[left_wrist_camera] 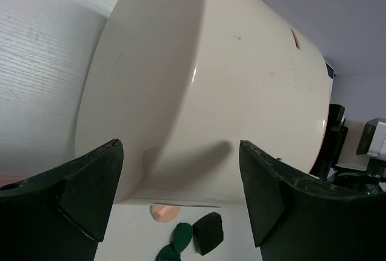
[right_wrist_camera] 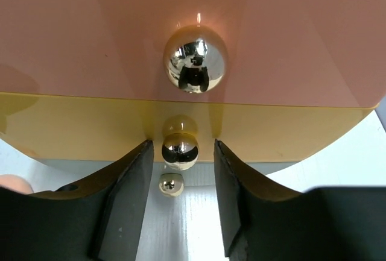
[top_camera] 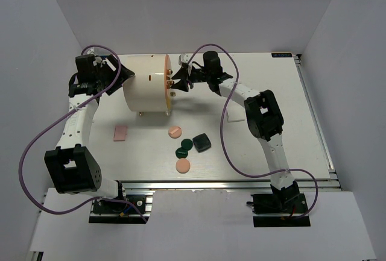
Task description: Organize the makeup
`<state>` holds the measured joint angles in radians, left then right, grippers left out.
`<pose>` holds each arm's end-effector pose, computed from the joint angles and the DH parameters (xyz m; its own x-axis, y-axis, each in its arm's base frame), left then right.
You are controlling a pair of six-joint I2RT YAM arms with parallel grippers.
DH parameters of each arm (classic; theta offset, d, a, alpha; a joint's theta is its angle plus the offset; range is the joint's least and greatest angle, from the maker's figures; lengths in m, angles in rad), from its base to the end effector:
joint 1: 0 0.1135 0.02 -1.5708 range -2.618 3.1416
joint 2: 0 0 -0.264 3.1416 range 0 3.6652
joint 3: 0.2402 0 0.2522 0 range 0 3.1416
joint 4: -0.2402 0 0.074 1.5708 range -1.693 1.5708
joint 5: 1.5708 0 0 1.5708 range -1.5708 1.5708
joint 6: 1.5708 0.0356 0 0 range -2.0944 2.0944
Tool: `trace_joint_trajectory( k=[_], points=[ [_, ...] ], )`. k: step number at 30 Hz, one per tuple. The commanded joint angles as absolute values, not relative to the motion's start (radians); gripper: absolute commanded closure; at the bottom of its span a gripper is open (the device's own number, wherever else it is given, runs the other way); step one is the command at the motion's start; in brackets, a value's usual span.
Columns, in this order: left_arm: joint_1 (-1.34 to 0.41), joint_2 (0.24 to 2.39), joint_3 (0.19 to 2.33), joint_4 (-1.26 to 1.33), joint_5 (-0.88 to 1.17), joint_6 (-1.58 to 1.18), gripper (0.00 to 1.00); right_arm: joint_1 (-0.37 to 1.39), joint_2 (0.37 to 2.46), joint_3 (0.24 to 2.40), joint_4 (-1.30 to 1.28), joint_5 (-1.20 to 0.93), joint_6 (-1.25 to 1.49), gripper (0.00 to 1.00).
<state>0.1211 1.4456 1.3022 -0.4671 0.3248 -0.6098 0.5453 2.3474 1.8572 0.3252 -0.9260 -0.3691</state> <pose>0.3253 0.0281 0.3380 -0.5496 -0.6136 -0.5669 -0.2070 0.7574 -0.6192 0.4499 0.3062 0.2237 0.2247 -0.1173 -0.9673 -0.9700 0.0672 -0.2334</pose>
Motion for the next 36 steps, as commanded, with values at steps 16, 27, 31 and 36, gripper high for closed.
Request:
trace_joint_trajectory(
  k=[16, 27, 31, 36],
  points=[
    [0.126, 1.447, 1.307, -0.468, 0.327, -0.589, 0.13, 0.525, 2.207, 1.697, 0.391, -0.950, -0.411, 0.82],
    [0.132, 1.465, 1.319, -0.459, 0.328, -0.589, 0.13, 0.453, 2.080, 1.539, 0.394, -0.963, -0.417, 0.83],
    [0.133, 1.471, 1.327, -0.459, 0.327, -0.588, 0.13, 0.430, 2.037, 1.473, 0.396, -0.957, -0.422, 0.83],
    [0.133, 1.476, 1.333, -0.456, 0.327, -0.588, 0.13, 0.410, 2.003, 1.414, 0.396, -0.957, -0.431, 0.74]
  ],
)
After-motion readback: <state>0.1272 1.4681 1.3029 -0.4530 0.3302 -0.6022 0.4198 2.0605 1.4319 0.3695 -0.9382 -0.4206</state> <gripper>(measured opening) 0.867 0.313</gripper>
